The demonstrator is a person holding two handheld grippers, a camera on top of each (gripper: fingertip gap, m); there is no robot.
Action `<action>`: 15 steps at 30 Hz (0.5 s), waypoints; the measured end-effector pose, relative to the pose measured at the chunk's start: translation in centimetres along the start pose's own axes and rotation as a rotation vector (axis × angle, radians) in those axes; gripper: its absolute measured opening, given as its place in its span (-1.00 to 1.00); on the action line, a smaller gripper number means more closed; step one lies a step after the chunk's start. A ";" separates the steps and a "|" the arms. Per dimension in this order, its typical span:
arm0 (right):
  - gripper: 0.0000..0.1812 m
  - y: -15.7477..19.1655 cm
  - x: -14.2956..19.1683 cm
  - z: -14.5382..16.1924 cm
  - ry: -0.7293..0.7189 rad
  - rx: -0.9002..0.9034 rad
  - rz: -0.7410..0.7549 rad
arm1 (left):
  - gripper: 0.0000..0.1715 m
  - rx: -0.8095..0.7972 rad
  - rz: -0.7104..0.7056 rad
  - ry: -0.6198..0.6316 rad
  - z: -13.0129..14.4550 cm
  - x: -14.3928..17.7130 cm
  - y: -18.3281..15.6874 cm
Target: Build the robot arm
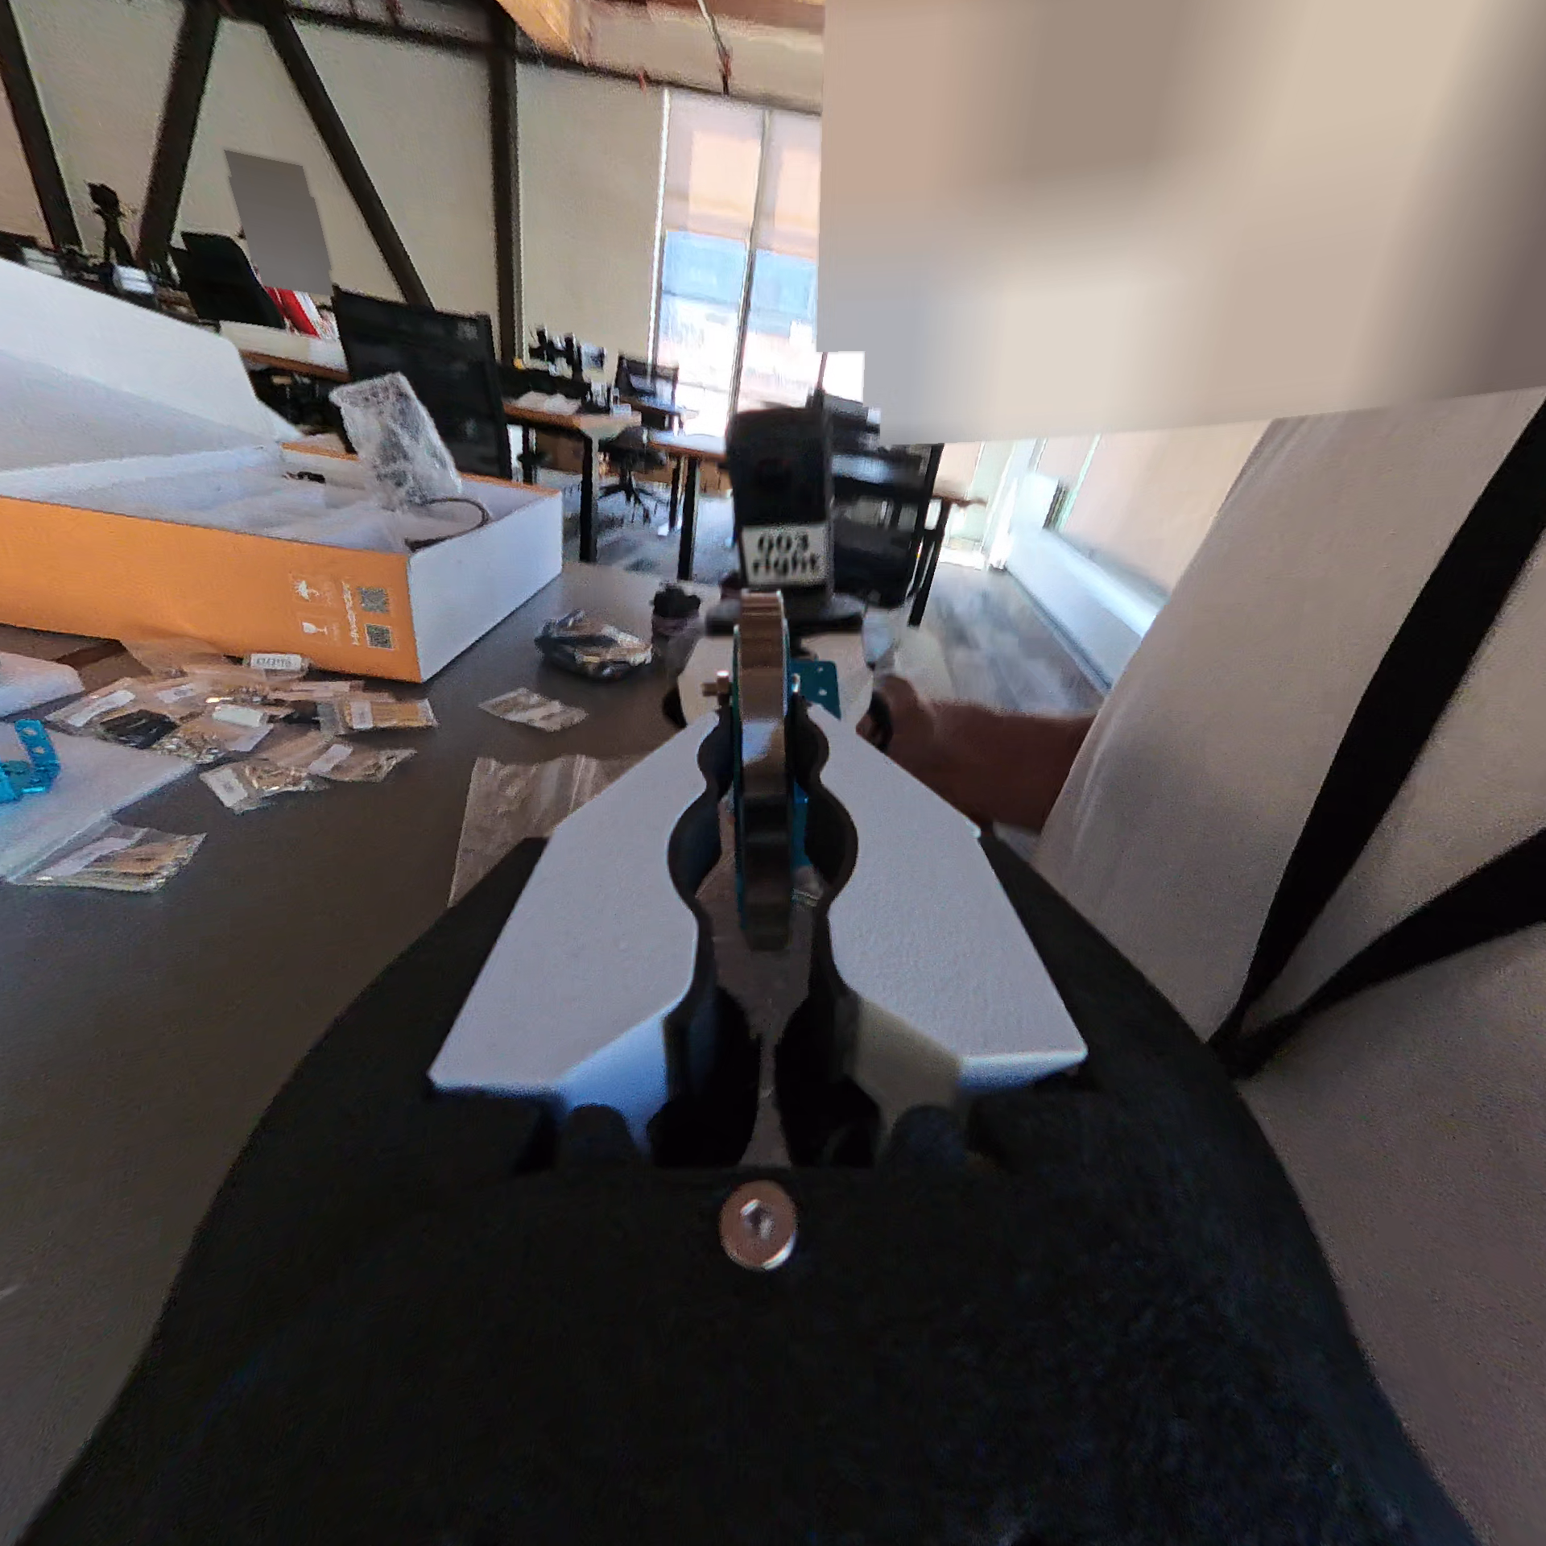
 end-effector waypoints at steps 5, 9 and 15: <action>-0.81 -0.3 -0.1 0.0 0.172 0.198 0.040 | -0.85 -0.057 0.008 0.151 1.0 0.3 0.4; -0.81 -0.9 -0.5 0.3 0.230 0.373 0.065 | -0.84 -0.142 -0.029 0.281 1.8 0.7 0.7; -0.81 -1.5 -1.3 1.2 0.318 0.527 0.067 | -0.84 -0.209 -0.088 0.399 4.0 1.4 1.0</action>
Point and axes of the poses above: each gripper's, where its closed fingertips meet, x back along the fingers, z out of its underside, y = z × x across the jaws, the point moved 8 cm from there along x, back along the fingers, and after that the axes turned 12 degrees about z, right-handed, at the moved point
